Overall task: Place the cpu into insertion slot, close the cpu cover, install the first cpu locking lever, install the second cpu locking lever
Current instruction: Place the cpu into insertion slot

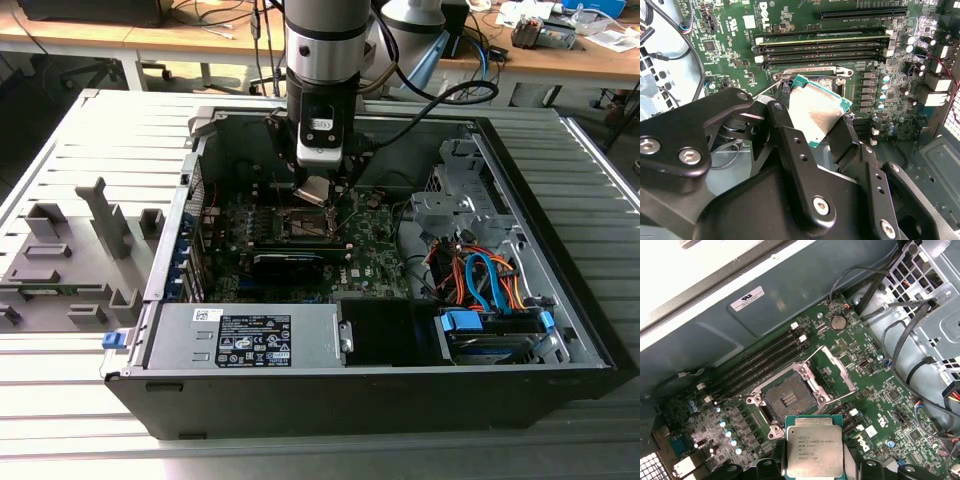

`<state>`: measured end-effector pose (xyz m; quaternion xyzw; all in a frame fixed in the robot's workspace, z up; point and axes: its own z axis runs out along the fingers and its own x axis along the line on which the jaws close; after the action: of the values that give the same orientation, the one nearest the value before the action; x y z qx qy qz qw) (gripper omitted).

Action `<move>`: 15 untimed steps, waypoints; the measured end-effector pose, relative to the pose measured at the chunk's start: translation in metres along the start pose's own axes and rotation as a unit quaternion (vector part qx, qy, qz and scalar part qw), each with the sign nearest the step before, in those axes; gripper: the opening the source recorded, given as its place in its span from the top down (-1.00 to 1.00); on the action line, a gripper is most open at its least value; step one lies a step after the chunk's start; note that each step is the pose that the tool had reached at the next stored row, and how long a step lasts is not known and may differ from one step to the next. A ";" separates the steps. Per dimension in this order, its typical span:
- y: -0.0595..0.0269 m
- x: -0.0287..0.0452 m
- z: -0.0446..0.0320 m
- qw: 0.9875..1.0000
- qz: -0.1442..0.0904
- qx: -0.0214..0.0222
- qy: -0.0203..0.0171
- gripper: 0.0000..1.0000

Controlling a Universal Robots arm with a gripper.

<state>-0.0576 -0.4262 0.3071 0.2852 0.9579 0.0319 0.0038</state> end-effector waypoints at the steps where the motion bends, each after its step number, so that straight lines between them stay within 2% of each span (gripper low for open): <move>1: 0.0000 0.0000 0.0000 1.000 0.001 0.000 0.000 -0.08; 15: 0.0000 0.0000 0.0000 1.000 0.014 0.000 -0.001 -0.08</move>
<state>-0.0576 -0.4262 0.3071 0.2987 0.9538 0.0314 0.0044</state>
